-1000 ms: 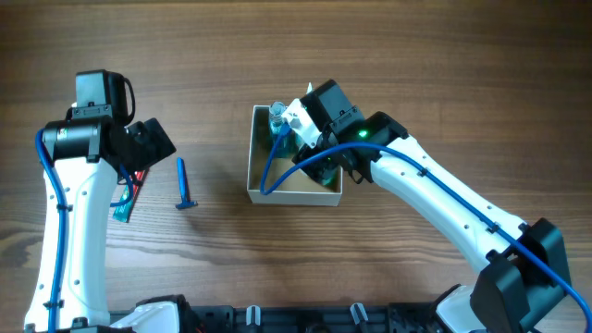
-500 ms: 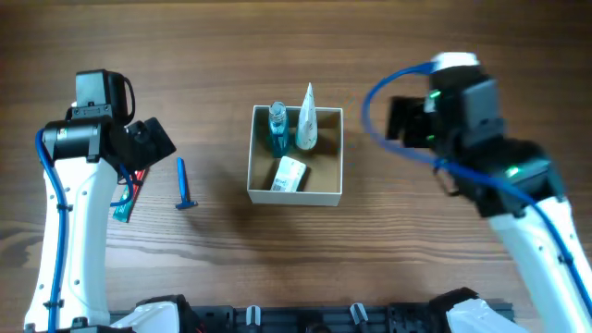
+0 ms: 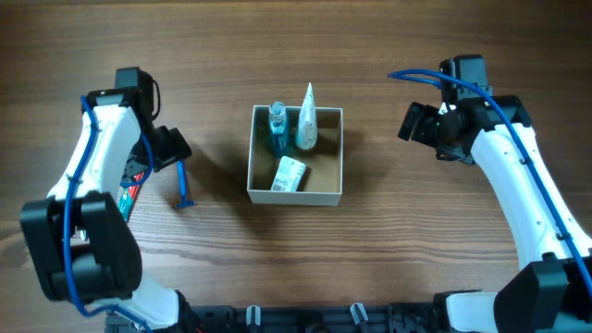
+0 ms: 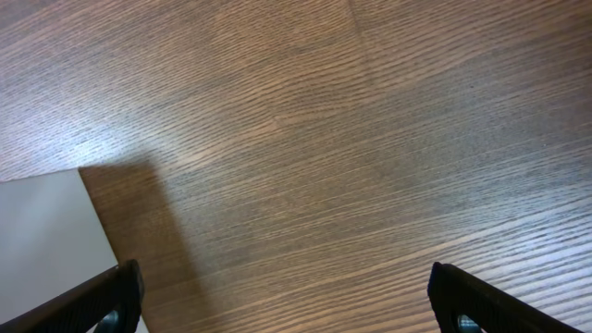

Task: Pack container
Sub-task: 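Lower the Dettol soap into the box front and release, then grasp the blue Gillette razor with the left gripper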

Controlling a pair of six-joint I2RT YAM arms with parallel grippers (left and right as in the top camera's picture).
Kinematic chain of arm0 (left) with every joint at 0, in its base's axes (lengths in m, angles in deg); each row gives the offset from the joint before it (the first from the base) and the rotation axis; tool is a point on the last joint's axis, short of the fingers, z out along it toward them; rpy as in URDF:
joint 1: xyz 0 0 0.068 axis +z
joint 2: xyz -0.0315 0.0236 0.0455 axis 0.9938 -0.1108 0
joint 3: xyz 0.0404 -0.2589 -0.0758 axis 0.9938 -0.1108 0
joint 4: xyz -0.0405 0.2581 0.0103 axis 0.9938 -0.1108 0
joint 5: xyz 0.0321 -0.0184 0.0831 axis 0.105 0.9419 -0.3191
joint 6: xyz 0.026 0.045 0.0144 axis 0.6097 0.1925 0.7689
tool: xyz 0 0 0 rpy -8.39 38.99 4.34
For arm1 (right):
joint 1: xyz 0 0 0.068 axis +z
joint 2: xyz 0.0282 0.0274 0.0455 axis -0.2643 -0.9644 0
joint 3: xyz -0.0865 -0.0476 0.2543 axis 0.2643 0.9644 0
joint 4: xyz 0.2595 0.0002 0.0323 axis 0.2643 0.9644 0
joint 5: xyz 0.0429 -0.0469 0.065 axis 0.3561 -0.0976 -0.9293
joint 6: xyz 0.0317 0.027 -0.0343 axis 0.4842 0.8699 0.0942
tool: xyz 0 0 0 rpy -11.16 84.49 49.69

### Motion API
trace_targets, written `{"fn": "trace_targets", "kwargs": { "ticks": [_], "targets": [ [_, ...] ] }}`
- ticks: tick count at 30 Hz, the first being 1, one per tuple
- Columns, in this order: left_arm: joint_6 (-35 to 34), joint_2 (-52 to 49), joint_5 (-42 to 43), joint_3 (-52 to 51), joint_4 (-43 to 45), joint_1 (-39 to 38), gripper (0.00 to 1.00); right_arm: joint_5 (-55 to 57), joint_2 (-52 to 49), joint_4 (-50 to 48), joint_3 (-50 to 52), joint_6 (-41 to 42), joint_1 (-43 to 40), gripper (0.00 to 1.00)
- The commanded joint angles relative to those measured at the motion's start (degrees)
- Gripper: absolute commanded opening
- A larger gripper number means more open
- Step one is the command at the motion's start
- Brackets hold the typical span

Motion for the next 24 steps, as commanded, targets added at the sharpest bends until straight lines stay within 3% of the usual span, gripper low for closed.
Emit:
{"fn": "trace_targets", "kwargs": {
  "ticks": [1, 11, 17, 24],
  "targets": [
    [0.92, -4.50, 1.27, -0.39, 1.09, -1.77, 0.97, -0.92, -0.44, 0.02, 0.24, 1.05, 0.17, 1.00],
    [2.43, -8.24, 3.56, -9.03, 6.80, -3.69, 0.94, -0.90, -0.44, 1.14, 0.24, 1.05, 0.17, 0.99],
    [2.40, -8.24, 3.56, -9.11, 6.40, -3.69, 0.43, -0.90, -0.44, 1.66, 0.24, 1.05, 0.17, 0.99],
    [2.43, -8.22, 1.16, -9.09, 6.64, -3.69, 0.23, -0.87, -0.44, 1.99, 0.24, 1.01, 0.17, 0.99]
  ]
}}
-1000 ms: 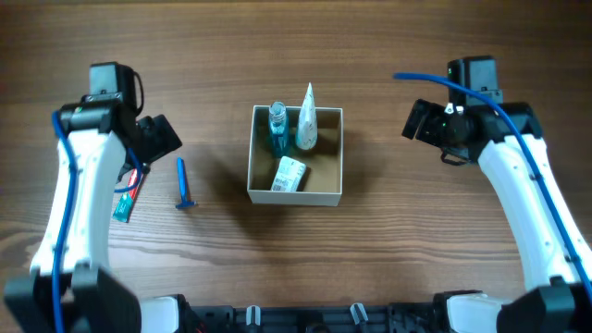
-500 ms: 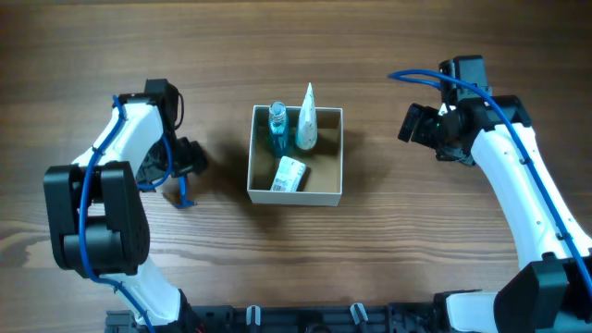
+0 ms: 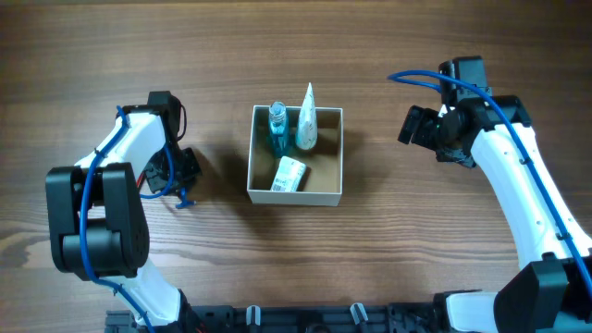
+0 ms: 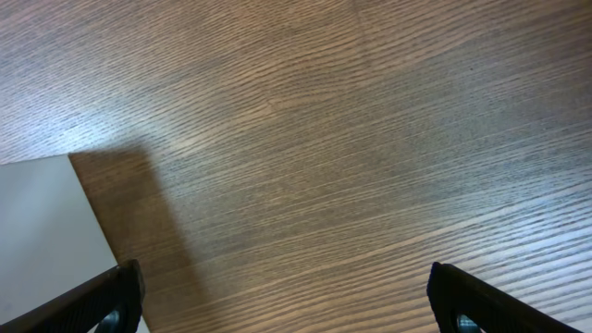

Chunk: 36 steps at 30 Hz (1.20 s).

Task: Pack container
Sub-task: 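Grasp the blue Gillette razor with the left gripper, then drop the razor into the box with the left gripper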

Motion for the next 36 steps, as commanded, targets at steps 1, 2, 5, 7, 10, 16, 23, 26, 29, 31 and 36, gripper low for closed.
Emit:
{"fn": "trace_targets", "kwargs": {
  "ticks": [1, 2, 5, 7, 10, 16, 23, 26, 29, 31, 36],
  "targets": [
    [0.00, -1.27, -2.89, -1.36, 0.37, -0.07, 0.22, -0.50, -0.44, 0.22, 0.24, 1.03, 0.17, 0.99],
    [0.00, -1.27, -2.89, -1.31, 0.66, -0.07, 0.20, -0.50, -0.44, 0.20, 0.24, 1.03, 0.17, 0.99],
    [0.02, -1.27, -3.98, -0.44, 0.66, -0.07, 0.10, -0.50, -0.44, 0.20, 0.24, 1.03, 0.17, 0.99],
    [0.02, -1.27, -4.15, 1.11, 0.28, -0.07, 0.09, -0.50, -0.44, 0.20, 0.24, 1.03, 0.17, 0.99],
    [0.00, -0.68, -4.13, 5.18, -2.73, -0.07, 0.04, -0.48, -0.44, 0.20, 0.24, 0.98, 0.17, 0.99],
    [8.63, 13.97, -3.28, 12.87, -5.40, -5.31, 0.04, -0.26, -0.44, -0.37, 0.24, 1.05, 0.17, 0.99],
    [47.06, 34.25, 9.46, 12.85, -4.83, -25.55, 0.04, -0.28, -0.44, -1.99, 0.24, 1.07, 0.17, 0.99],
    [55.21, 33.75, 10.03, 12.81, -4.98, -29.03, 0.04, -0.26, -0.44, -1.97, 0.24, 1.09, 0.17, 0.99],
    [59.91, 29.46, 14.21, 12.79, -5.20, -30.21, 0.04, -0.24, -0.44, -2.03, 0.24, 1.09, 0.17, 0.99],
    [60.06, 25.75, 14.36, 12.79, -5.20, -30.88, 0.04, -0.22, -0.44, -2.01, 0.24, 1.09, 0.17, 0.98],
    [61.53, 18.82, 14.34, 12.79, -4.68, -32.92, 0.04, -0.04, -0.44, -2.45, 0.24, 1.27, 0.17, 0.99]
  ]
}}
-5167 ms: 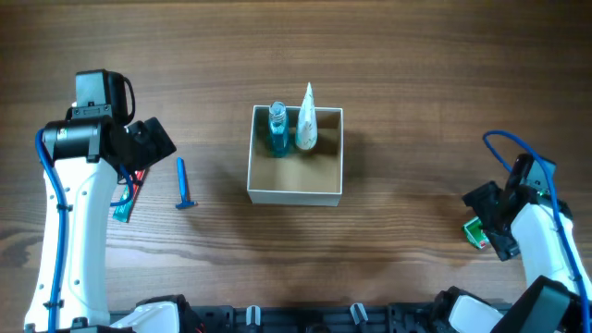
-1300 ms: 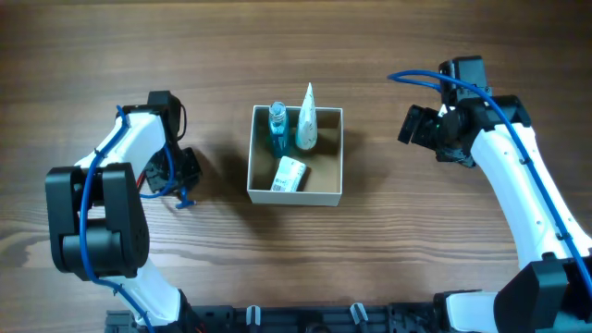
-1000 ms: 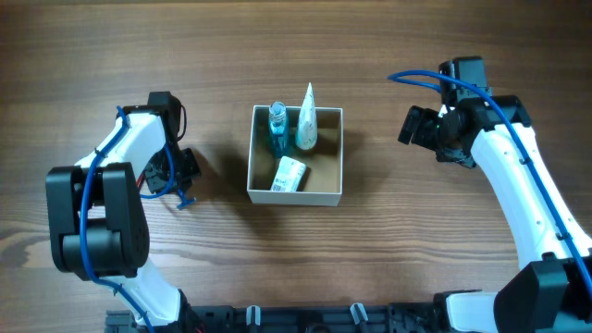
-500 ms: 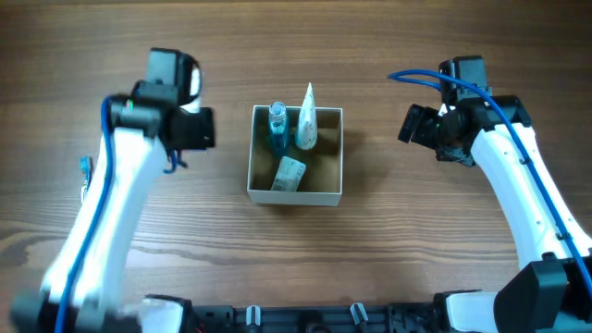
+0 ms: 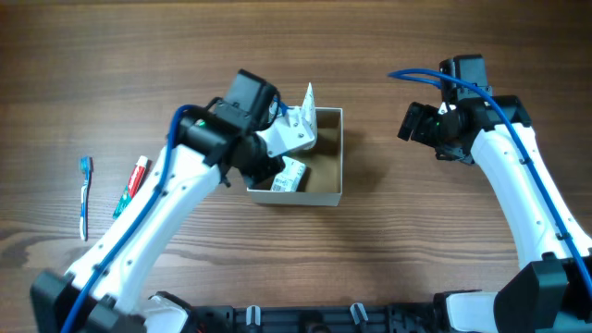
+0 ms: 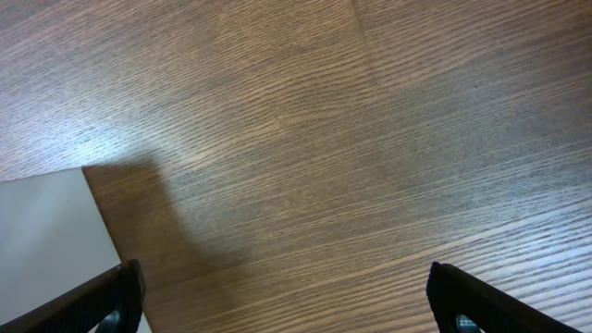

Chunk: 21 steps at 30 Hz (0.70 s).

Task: Pack container
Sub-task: 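Drop the razor into the box with the left gripper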

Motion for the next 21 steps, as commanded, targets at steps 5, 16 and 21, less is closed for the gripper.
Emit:
{"fn": "trace_targets", "kwargs": {
  "ticks": [5, 16, 21],
  "targets": [
    [2.27, -7.10, 3.21, 0.04, 0.44, -1.20, 0.45, -0.07, -0.44, -0.63, 0.24, 1.20, 0.17, 0.98],
    [-21.24, 8.94, -8.61, 6.97, -2.49, 18.03, 1.00, 0.61, -0.44, -0.63, 0.24, 0.96, 0.09, 0.99],
    [-31.21, 6.71, -6.23, -1.51, 2.21, 46.58, 1.00, 0.57, -0.44, -0.68, 0.24, 0.81, 0.09, 0.99]
  ]
}}
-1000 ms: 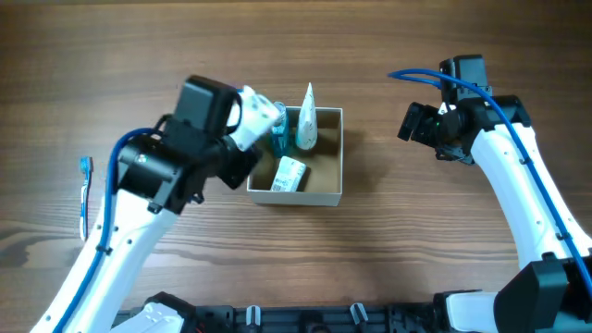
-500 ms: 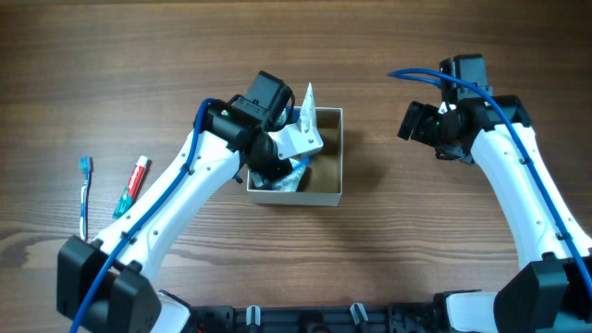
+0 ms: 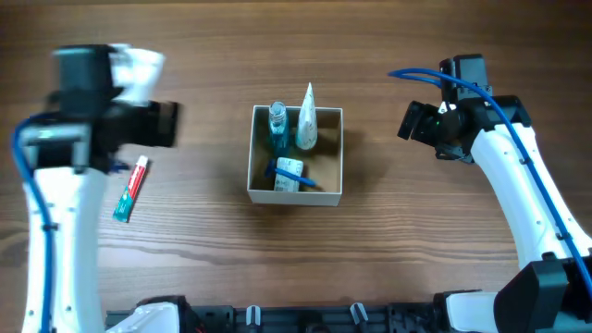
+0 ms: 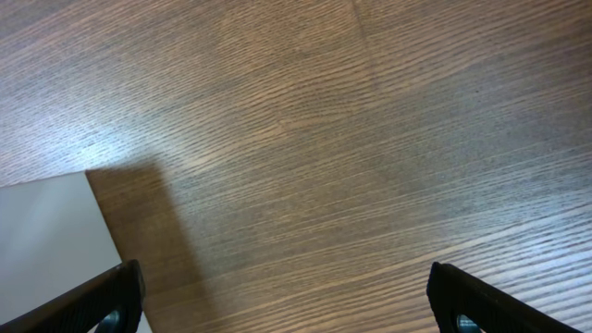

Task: Pack container
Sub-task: 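Drop the razor into the box with the left gripper, then grasp the Colgate toothpaste tube with the left gripper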

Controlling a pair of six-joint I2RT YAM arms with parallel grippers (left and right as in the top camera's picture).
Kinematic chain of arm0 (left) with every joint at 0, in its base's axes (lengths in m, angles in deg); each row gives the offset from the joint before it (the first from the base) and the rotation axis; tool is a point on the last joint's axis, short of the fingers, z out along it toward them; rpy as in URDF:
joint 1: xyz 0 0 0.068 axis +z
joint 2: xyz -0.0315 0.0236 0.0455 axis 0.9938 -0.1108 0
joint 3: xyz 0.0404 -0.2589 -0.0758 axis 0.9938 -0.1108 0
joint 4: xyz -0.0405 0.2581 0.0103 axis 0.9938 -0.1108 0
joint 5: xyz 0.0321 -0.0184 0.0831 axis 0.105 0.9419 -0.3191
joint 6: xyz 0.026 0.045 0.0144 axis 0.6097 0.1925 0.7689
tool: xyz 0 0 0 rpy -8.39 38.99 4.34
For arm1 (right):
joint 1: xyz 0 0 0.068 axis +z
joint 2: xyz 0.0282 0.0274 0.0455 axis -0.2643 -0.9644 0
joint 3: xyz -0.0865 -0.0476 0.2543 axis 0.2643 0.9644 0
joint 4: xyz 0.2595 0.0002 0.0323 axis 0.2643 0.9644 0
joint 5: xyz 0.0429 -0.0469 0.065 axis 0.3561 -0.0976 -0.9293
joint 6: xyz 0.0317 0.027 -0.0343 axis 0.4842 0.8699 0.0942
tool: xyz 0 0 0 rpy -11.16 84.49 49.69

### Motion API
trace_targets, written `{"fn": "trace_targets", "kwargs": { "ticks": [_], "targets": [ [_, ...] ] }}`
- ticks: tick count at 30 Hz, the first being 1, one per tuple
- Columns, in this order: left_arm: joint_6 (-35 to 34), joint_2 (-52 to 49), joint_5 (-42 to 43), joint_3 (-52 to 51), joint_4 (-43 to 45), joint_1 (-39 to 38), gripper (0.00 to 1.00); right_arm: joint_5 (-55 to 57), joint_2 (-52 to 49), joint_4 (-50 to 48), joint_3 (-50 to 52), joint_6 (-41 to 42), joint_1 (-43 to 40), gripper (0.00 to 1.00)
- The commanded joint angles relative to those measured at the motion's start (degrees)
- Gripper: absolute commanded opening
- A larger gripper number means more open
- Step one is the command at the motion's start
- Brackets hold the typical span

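Note:
The white open box (image 3: 331, 153) stands mid-table. Inside it are a blue bottle (image 3: 277, 127), a white tube (image 3: 307, 120), a small white labelled pack (image 3: 287, 178) and a blue toothbrush (image 3: 301, 175) lying across that pack. A red and green toothpaste tube (image 3: 131, 188) lies on the table to the left. My left gripper (image 3: 159, 123) is blurred at the far left, above the toothpaste; its jaws cannot be made out. My right gripper (image 3: 413, 121) hovers right of the box, open and empty (image 4: 287, 305), with the box wall (image 4: 46, 240) at its left.
Bare wooden table (image 3: 435, 240) surrounds the box on all sides. The right arm's blue cable (image 3: 421, 76) loops over the back right. A black rail (image 3: 296, 314) runs along the front edge.
My left arm was over the left part of the box and now stands at the far left. The blue toothbrush is gone from the table at the left; one now lies in the box. The right arm is unchanged.
At first my left gripper was beside the toothbrush and toothpaste left of the box. Then it was down on the toothbrush. Later the arm reached over the box, with a toothbrush lying at the far left. Now the toothbrush is in the box and only the toothpaste is outside.

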Motion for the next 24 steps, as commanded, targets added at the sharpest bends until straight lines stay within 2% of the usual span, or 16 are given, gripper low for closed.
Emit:
{"fn": "trace_targets", "kwargs": {
  "ticks": [1, 5, 13, 17, 19, 20, 21, 24],
  "targets": [
    [-7.06, -3.82, 2.12, -9.77, 4.79, 13.44, 0.99, 0.52, -0.44, -0.20, 0.24, 0.81, 0.09, 0.99],
    [-8.11, -10.75, 2.80, -17.90, 11.82, 16.44, 0.98, 0.52, -0.44, -0.15, 0.24, 0.83, 0.09, 0.99],
    [-8.33, -26.18, 2.38, -18.67, 16.50, 16.44, 0.99, 0.55, -0.44, 0.13, 0.24, 0.68, 0.09, 0.99],
    [-8.35, -31.74, 1.75, -18.71, 17.57, 16.44, 0.96, 0.52, -0.44, 0.13, 0.24, 0.35, 0.09, 0.99],
    [-8.35, -32.39, 1.79, -18.71, 17.49, 16.41, 0.87, 0.52, -0.44, 0.13, 0.24, 0.09, 0.09, 0.99],
    [-8.37, -32.39, 1.79, -18.71, 17.49, 16.44, 0.78, 0.55, -0.44, 0.13, 0.24, 0.00, 0.09, 0.99],
    [-8.35, -32.39, 1.81, -18.71, 17.27, 16.44, 0.74, 0.55, -0.44, 0.13, 0.24, -0.09, 0.09, 0.99],
    [-8.37, -32.39, 2.56, -18.71, 16.79, 16.41, 0.53, 0.55, -0.44, 0.07, 0.24, -0.07, 0.09, 0.99]
  ]
}}
